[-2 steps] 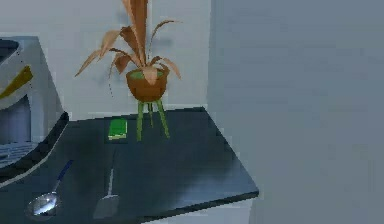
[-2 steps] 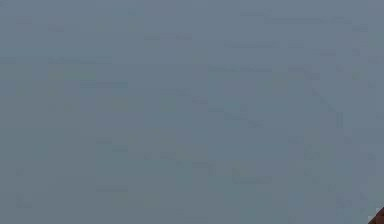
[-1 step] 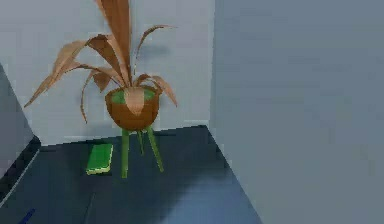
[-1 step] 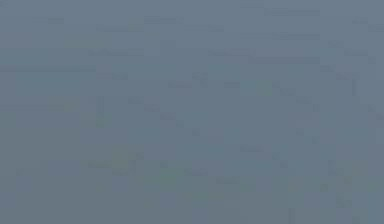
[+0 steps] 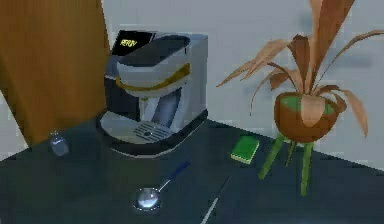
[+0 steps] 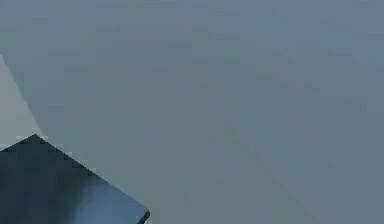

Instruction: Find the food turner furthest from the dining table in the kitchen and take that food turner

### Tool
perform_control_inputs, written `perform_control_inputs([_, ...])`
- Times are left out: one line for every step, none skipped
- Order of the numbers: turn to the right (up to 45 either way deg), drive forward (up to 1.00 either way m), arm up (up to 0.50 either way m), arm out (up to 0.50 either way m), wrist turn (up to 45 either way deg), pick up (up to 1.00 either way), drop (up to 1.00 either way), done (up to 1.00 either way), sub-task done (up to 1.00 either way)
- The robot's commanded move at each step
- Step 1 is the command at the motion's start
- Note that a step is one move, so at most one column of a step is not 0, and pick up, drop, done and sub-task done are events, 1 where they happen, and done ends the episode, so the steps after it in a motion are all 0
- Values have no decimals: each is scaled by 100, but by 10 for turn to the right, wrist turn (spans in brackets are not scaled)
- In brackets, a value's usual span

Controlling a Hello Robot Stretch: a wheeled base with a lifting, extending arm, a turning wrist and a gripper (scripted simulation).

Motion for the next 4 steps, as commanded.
perform_control_inputs([-450,0,0,0,0,0,0,0,0])
perform_control_inputs([-300,0,0,0,0,0,0,0,0])
perform_control_inputs([0,0,50,0,0,0,0,0,0])
perform_control_inputs([0,0,38,0,0,0,0,0,0])
